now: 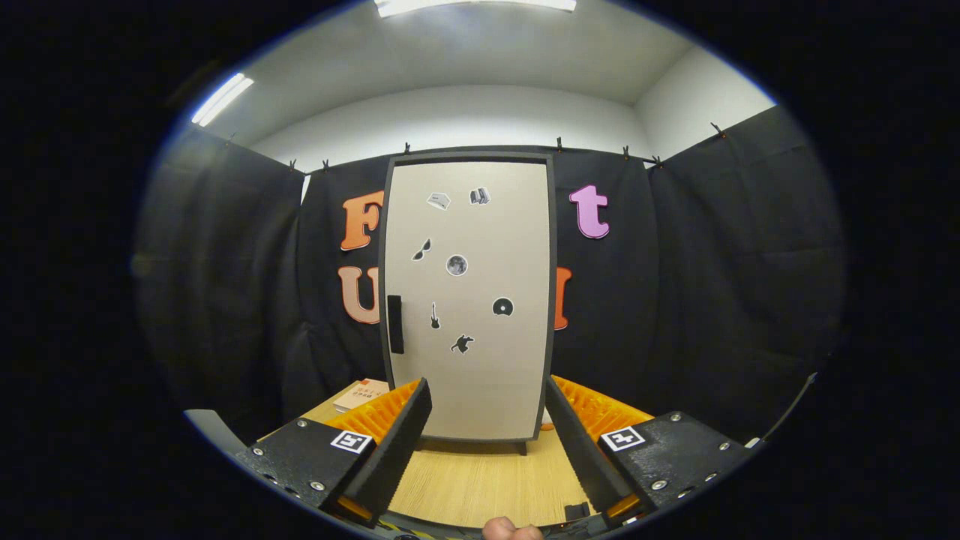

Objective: Open the shoe cabinet door, grab the shoes and put them into the shoe cabinet, then close the shoe cabinet door.

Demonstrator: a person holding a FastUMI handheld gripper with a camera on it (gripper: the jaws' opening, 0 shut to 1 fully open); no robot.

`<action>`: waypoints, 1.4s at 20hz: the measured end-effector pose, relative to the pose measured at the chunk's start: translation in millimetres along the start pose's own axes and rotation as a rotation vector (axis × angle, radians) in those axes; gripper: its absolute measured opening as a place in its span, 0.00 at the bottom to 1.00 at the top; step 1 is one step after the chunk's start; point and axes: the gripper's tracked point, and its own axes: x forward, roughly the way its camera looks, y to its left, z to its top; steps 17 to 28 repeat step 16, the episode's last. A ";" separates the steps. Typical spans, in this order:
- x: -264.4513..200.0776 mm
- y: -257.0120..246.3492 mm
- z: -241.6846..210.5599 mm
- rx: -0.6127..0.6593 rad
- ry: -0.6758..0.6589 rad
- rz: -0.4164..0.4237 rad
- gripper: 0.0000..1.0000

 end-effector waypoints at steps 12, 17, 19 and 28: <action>5.6 11.8 13.9 0.039 -0.056 0.031 0.95; 3.9 15.1 8.2 0.014 -0.049 0.038 0.95; 3.9 15.1 8.2 0.014 -0.049 0.038 0.95; 3.9 15.1 8.2 0.014 -0.049 0.038 0.95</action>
